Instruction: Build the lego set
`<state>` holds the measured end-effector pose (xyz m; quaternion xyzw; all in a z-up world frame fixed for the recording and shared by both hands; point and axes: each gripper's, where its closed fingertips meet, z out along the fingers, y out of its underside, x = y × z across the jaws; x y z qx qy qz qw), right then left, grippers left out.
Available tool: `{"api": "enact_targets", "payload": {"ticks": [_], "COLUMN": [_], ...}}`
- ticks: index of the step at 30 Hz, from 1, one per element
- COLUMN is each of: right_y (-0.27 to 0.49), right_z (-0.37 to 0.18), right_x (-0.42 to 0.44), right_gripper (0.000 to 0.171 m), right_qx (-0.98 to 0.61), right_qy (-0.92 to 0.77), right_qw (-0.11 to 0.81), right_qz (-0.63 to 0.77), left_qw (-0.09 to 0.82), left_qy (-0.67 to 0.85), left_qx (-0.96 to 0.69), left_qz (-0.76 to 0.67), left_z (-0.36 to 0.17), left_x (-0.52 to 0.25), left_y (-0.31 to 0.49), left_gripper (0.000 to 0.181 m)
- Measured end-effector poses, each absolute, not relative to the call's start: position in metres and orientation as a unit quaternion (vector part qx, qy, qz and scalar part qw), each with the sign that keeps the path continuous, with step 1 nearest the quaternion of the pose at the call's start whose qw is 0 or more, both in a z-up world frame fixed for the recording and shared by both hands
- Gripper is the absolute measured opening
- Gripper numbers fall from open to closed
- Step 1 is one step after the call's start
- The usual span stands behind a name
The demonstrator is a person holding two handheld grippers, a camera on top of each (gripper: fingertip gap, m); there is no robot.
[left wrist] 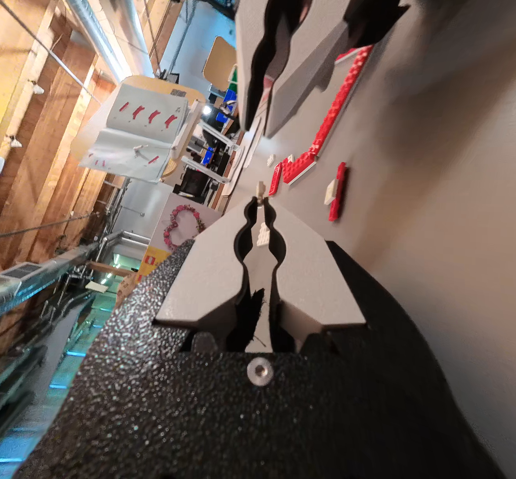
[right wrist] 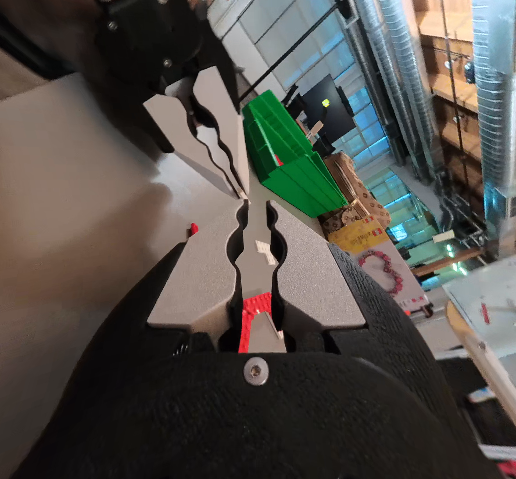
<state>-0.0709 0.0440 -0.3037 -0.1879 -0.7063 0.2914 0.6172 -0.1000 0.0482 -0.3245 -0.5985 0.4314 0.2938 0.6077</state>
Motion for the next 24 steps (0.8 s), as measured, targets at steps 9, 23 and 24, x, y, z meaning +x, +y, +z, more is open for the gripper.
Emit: {"api": "enact_targets", "payload": {"ticks": [9, 23, 24], "right_y": [0.065, 0.055, 0.054], "right_z": [-0.295, -0.358, -0.360], "right_x": [-0.068, -0.070, -0.070], "right_gripper": [0.013, 0.032, 0.031], "right_qx": [-0.253, -0.353, -0.356], "right_qy": [-0.669, -0.802, -0.805], "right_qw": [0.612, 0.342, 0.326], "right_qz": [0.337, 0.340, 0.345], "left_qw": [0.606, 0.546, 0.532], "left_qy": [0.402, 0.460, 0.471], "left_qx": [-0.621, -0.628, -0.628], "left_qz": [0.291, 0.311, 0.319], "left_z": [-0.325, -0.337, -0.341], "left_x": [-0.110, -0.103, -0.103], "left_y": [0.052, 0.050, 0.051], "left_gripper": [0.003, 0.003, 0.003]}}
